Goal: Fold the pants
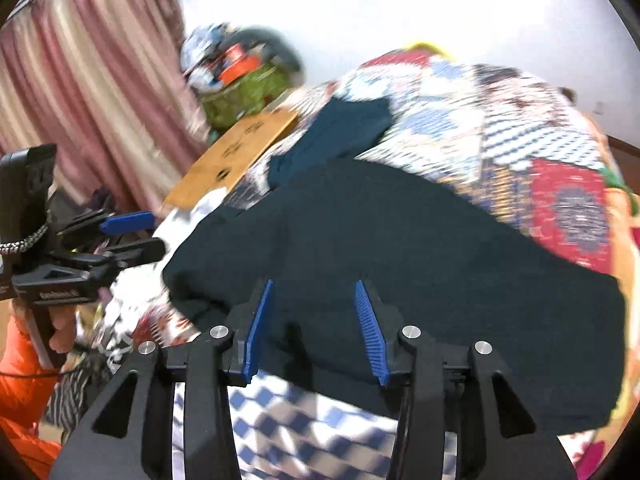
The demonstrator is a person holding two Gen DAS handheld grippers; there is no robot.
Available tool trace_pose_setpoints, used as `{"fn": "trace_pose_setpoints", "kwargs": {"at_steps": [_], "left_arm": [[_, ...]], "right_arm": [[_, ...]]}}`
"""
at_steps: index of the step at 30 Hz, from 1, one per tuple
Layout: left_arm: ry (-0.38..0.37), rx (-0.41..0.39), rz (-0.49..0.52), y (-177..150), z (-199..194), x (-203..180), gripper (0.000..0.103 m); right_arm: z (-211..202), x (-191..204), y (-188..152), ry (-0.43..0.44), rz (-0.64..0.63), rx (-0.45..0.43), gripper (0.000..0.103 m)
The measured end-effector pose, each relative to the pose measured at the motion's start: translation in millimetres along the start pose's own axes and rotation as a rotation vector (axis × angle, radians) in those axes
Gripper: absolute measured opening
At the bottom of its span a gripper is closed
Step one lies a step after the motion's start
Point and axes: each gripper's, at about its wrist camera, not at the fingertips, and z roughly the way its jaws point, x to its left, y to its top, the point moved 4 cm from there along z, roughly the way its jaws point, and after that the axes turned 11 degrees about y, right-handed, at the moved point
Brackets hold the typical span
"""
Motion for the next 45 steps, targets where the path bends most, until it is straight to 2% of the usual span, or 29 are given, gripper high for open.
{"fn": "trace_pose_setpoints", "kwargs": {"at_steps": [3,7,13,16,18,23,29,31,32,33,34,36,41,45], "left_arm": [[-0.018,0.019,-0.013,19,17,-12,0.069],[-0.025,0.067,0.024,33,50,-35,0.069],[-0.036,0.184,0.076,30,102,-74,0.069],[-0.032,0.221,0.088,22,118,-89,0.072],[-0.027,0.213,0.094,19,120,-94,0.084],[0.004,0.185,0.12,15,123,-105,0.094],[0.001,0.184,0.103,16,126,-106,0.099],[0.006,0.182,0.101,17,127,-107,0.1],[0.008,0.183,0.097,17,127,-107,0.101],[0.012,0.185,0.093,17,128,-108,0.101],[0.016,0.186,0.09,18,128,-109,0.101],[0.022,0.188,0.084,19,128,-110,0.101],[0.014,0.181,0.069,24,128,-119,0.101],[0.01,0.18,0.079,25,128,-131,0.101]], "right_arm": [[-35,-36,0,-0.077,0.067,-0.079,0.039],[-72,-84,-6,-0.218,0.149,-0.141,0.039],[-114,-164,-30,-0.392,0.299,-0.162,0.039],[-119,-195,-42,-0.427,0.369,-0.153,0.039],[-117,-217,-47,-0.439,0.405,-0.142,0.039],[-100,-254,-53,-0.446,0.454,-0.096,0.039],[-72,-282,-59,-0.419,0.466,-0.016,0.038],[-68,-281,-61,-0.395,0.464,-0.044,0.024],[-66,-279,-62,-0.397,0.455,-0.051,0.023],[-65,-277,-61,-0.411,0.441,-0.054,0.019],[-65,-274,-61,-0.435,0.416,-0.06,0.01],[-71,-272,-56,-0.466,0.389,-0.083,0.007],[-102,-264,-31,-0.581,0.296,-0.173,0.006],[-100,-267,-18,-0.621,0.269,-0.136,0.009]]}}
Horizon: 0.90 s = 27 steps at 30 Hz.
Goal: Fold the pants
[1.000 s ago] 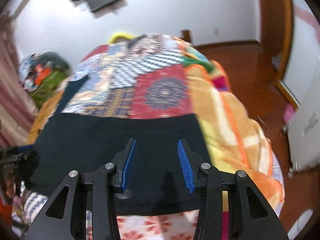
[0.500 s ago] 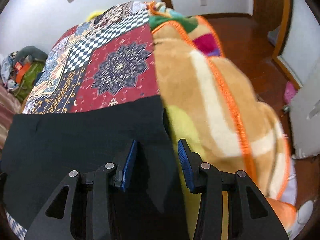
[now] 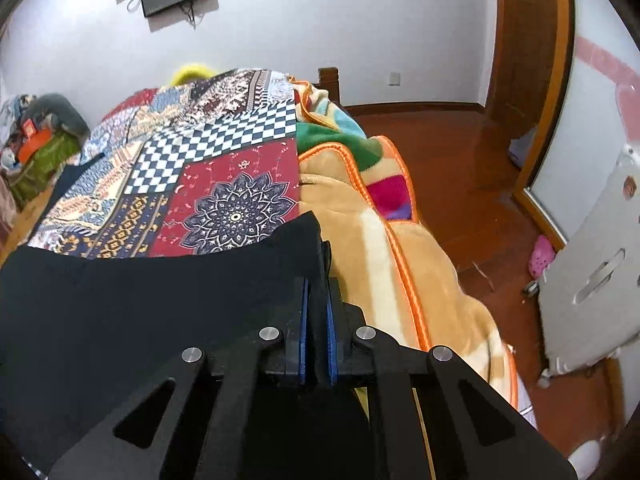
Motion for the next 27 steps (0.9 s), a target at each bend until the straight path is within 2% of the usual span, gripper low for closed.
{"fn": "trace_pose_setpoints", "kwargs": {"at_steps": [2,4,5,8,9,12,15,18,21,27], "left_arm": [[0.003,-0.005,0.016,-2,-2,-7,0.101],[-0.013,-0.01,0.022,-5,-6,-12,0.101],[-0.022,-0.017,0.021,-7,-9,-13,0.101],[-0.034,-0.048,-0.017,-7,-19,-6,0.097],[-0.029,-0.063,-0.047,-5,-24,1,0.097],[0.013,-0.124,-0.14,-1,-40,34,0.097],[0.08,-0.186,-0.241,-1,-59,79,0.097],[0.152,-0.208,-0.316,-6,-69,131,0.097],[0.143,-0.163,-0.345,-18,-62,166,0.097],[0.14,0.073,-0.317,-67,-1,202,0.097]], "right_arm": [[10,1,1,-0.041,-0.024,0.066,0.01],[8,4,1,-0.078,-0.035,0.073,0.011],[2,6,2,-0.064,-0.037,0.064,0.012],[-17,19,4,0.009,-0.019,0.045,0.033],[-24,23,4,0.03,-0.015,0.034,0.038],[-43,46,5,0.078,-0.047,0.006,0.039],[-56,66,3,0.099,-0.083,-0.011,0.053],[-64,82,0,0.094,-0.116,-0.036,0.055],[-64,92,-8,0.115,-0.104,-0.025,0.055],[-49,111,-34,0.15,-0.078,0.058,0.055]]}}
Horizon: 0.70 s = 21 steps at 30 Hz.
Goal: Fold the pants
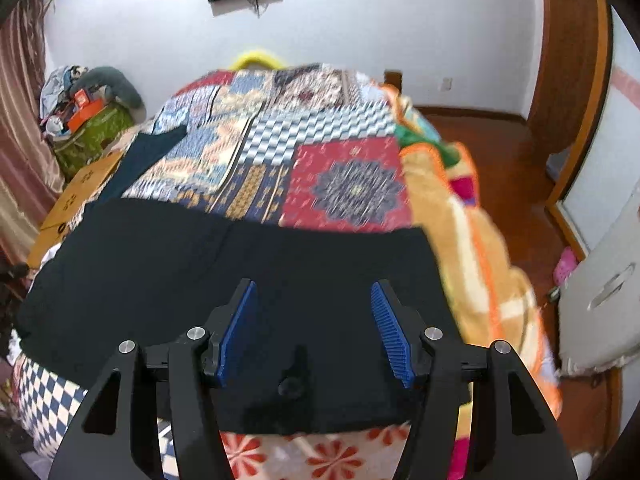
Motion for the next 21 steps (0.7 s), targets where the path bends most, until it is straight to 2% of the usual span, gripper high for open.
{"fn": "trace_pose_setpoints", "kwargs": {"at_steps": [2,4,6,11,13,16,18,21], "left_arm": [[0.082,0.026,0.04,-19,20,9,0.098],[0.114,-0.015,0.056,-33,24,17,0.098],[0.216,-0.008,0.08,-41,28,27,0.098],[0.254,0.029,0.053,-49,35,52,0.097],[0.244,0.012,0.066,-45,25,52,0.091],[0.203,-0.074,0.12,-34,-4,36,0.089],[0.131,-0.124,0.147,-25,-25,13,0.09],[0.054,-0.16,0.197,-17,-41,-25,0.09]], "right_arm": [[9,8,-8,0.023,0.017,0.036,0.055],[16,17,-11,0.043,0.02,0.067,0.055],[19,28,-11,0.064,0.006,0.079,0.055],[26,74,1,0.132,-0.096,0.077,0.055],[32,96,3,0.16,-0.136,0.081,0.057],[45,124,0,0.225,-0.169,0.095,0.059],[56,139,-6,0.25,-0.206,0.121,0.06],[73,150,-23,0.233,-0.261,0.185,0.061]]}}
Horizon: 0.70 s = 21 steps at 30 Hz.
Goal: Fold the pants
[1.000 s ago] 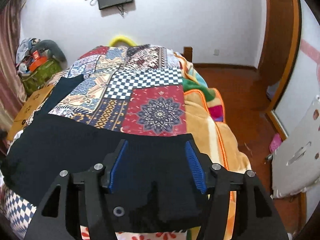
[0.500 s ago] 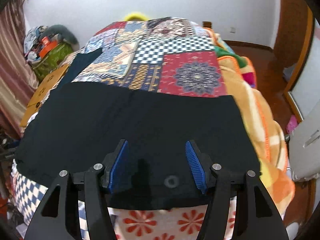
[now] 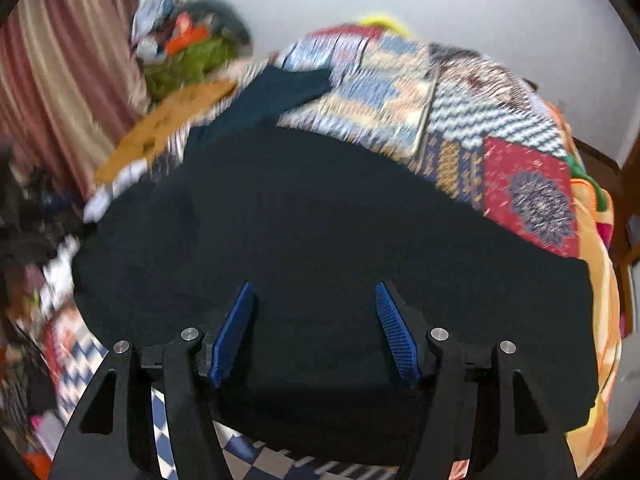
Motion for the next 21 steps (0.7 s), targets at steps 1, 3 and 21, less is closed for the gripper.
{"fn": "trace_pose_setpoints", "kwargs": {"at_steps": [1,3,21], "left_arm": [[-0.022,-0.01,0.031,4,-4,-16,0.09],[-0.06,-0.004,0.092,6,-6,-46,0.09],[-0.225,0.049,0.21,33,-9,-182,0.095]], "right_arm": [[-1,0,-4,-0.01,-0.003,-0.026,0.065],[-6,-3,-8,-0.007,0.01,-0.033,0.069],[-96,-104,-107,-0.062,0.484,-0.129,0.069]]}}
